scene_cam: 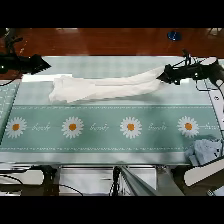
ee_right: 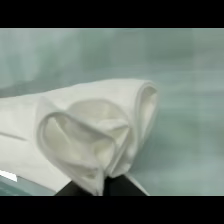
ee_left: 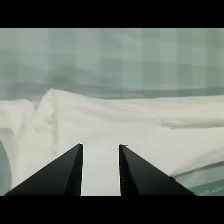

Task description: Fold the shirts.

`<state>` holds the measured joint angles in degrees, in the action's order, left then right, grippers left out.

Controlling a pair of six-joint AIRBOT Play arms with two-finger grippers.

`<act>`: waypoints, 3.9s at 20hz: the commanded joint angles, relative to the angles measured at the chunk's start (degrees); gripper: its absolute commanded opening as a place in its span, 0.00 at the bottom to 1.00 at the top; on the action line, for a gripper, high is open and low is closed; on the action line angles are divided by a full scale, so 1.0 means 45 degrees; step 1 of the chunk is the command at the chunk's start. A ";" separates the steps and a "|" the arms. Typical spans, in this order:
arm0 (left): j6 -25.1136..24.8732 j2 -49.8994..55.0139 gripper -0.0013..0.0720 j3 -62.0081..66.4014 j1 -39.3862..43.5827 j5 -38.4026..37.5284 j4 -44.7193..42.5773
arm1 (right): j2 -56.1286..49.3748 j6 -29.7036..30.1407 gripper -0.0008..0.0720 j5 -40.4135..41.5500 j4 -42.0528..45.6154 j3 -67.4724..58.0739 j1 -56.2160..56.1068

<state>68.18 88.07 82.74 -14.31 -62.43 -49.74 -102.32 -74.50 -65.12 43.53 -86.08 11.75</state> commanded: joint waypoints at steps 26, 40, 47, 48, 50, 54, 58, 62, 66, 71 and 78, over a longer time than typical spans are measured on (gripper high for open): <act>0.2497 0.4488 0.06 0.0039 1.0088 0.2560 0.5872 | 0.7164 -0.0748 0.04 -0.4891 0.3570 -0.0005 -0.0015; 0.1826 0.4143 0.06 0.0087 0.9904 0.3410 0.7009 | 0.7708 -0.0962 0.04 -0.5333 0.3021 -0.0005 -0.0015; 0.0267 -0.1107 0.06 0.0087 0.4469 0.1710 0.5464 | 0.7664 -0.1355 0.04 -0.4629 0.2803 -0.0005 -0.0685; 0.0257 -0.1851 0.06 0.0087 0.3653 0.1462 0.5085 | 0.7611 -0.1511 0.04 -0.4294 0.2841 0.0005 -0.1166; -0.0117 -0.3220 0.06 0.0087 0.1991 0.0549 0.4809 | 0.7305 -0.1938 0.04 -0.3463 0.3133 0.0005 -0.2331; -0.0583 -0.5119 0.06 0.0087 -0.1209 -0.1739 0.4741 | 0.6105 -0.2720 0.04 -0.1855 0.3308 0.0005 -0.4624; -0.0733 -0.6198 0.06 0.0073 -0.3201 -0.3254 0.4551 | 0.4639 -0.3385 0.04 0.0729 0.3303 0.0005 -0.6543; -0.0821 -0.6625 0.06 0.0073 -0.3206 -0.3555 0.4260 | 0.3060 -0.4065 0.04 0.3094 0.2958 0.0005 -0.7849; -0.0918 -0.6611 0.06 0.0005 -0.2429 -0.3905 0.3886 | 0.1438 -0.4085 0.04 0.4857 0.1389 0.0005 -0.8767; -0.0899 -0.6611 0.06 0.0005 -0.0753 -0.4197 0.1817 | -0.0058 -0.4022 0.32 0.6989 -0.1151 0.0005 -0.9636; -0.0918 -0.6484 0.06 -0.2331 0.0408 -0.3585 0.1647 | 0.0015 0.1001 0.76 0.6615 -0.6800 0.0005 -0.9743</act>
<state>64.20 58.61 77.10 -14.15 -80.05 -41.39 -102.59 -80.62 -33.98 25.15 -86.04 -32.45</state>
